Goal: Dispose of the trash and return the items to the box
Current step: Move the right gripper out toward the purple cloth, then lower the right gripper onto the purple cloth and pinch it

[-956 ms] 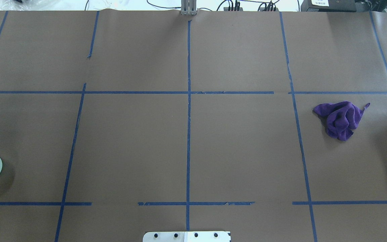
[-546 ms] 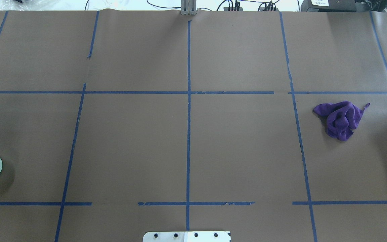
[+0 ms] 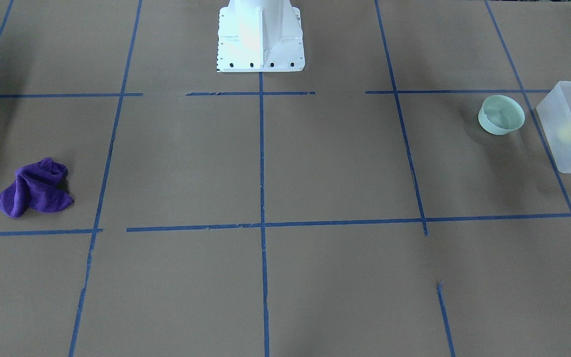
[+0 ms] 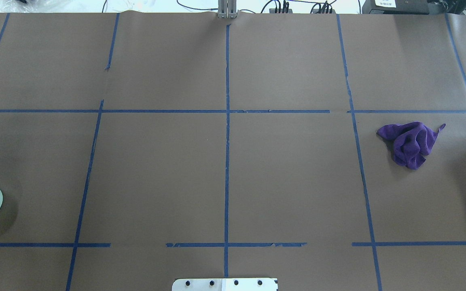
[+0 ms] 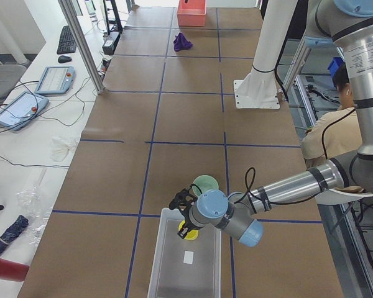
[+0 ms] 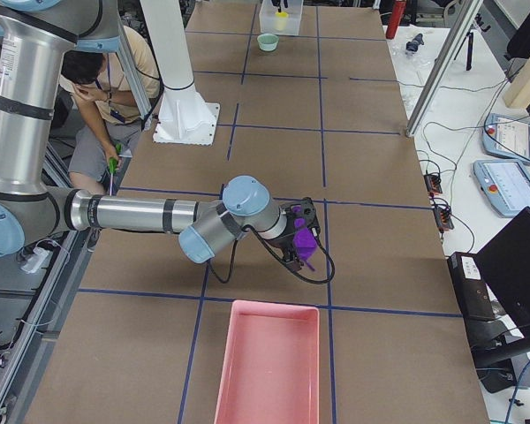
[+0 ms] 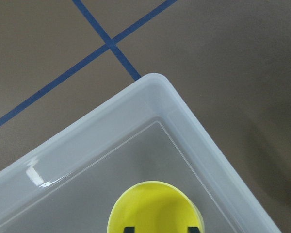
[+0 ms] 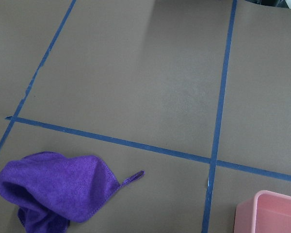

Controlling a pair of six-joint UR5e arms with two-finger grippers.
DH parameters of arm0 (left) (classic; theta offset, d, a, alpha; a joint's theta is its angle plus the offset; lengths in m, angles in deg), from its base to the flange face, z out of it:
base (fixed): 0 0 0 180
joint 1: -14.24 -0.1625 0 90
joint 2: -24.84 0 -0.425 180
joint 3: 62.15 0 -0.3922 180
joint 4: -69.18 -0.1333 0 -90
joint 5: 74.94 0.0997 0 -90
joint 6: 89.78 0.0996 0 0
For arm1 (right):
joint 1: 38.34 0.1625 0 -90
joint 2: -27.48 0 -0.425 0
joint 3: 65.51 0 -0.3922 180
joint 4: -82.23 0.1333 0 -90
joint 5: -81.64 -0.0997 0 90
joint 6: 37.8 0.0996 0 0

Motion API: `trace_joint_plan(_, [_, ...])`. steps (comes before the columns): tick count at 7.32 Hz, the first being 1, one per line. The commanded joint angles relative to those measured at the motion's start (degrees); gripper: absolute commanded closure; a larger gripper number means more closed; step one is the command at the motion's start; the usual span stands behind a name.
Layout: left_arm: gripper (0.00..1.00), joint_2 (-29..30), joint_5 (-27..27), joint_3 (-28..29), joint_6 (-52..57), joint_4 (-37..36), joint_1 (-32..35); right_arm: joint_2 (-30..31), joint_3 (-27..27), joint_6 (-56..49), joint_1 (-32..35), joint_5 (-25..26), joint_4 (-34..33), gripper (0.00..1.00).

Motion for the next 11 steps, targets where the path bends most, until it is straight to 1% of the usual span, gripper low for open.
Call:
trace_joint_plan(1, [0.00, 0.73, -0.15, -3.57, -0.48, -0.87, 0.13, -1.13, -0.73, 0.41, -0.61, -0.31, 2.22, 0.00])
trace_joint_plan(2, [0.00, 2.56, -0.32, -6.30, -0.57, -5.49, 0.31, -2.10, -0.91, 3.72, -2.19, -1.61, 4.25, 0.00])
trace_joint_plan(3, [0.00, 5.88, -0.24, -9.03, -0.57, -11.71, 1.18, -2.11, -2.40, 14.45, -7.95, -1.10, 8.53, 0.00])
trace_joint_plan(4, [0.00, 8.18, -0.33, -9.40, -0.57, -13.34, 2.67, -2.11, -3.11, 19.35, -12.88, 0.12, 11.01, 0.00])
trace_joint_plan(5, [0.00, 9.33, -0.33, -9.41, -0.57, -13.88, 2.94, -1.68, -3.29, 21.66, -17.28, 5.00, 10.95, 0.01])
trace_joint_plan(6, [0.00, 9.95, -0.41, -9.75, -0.57, -13.88, 3.03, -1.76, -3.20, 24.81, -23.32, 14.28, 10.95, 0.02])
trace_joint_plan(7, [0.00, 9.96, -0.41, -10.71, -0.66, -13.88, 3.03, -2.37, -2.77, 24.84, -27.56, 19.68, 10.51, 0.02])
trace_joint_plan(8, [0.00, 9.96, -0.41, -10.98, -0.75, -13.88, 3.03, -4.46, -1.80, 24.84, -29.52, 22.60, 8.94, 0.04])
trace_joint_plan(9, [0.00, 10.05, -0.41, -10.99, -0.75, -13.88, 3.03, -6.48, -0.92, 24.84, -31.02, 23.85, 7.88, 0.05])
trace_joint_plan(11, [0.00, 9.96, -0.50, -11.16, -0.75, -13.88, 3.03, -6.86, 0.30, 24.84, -34.01, 25.70, 7.87, 0.08])
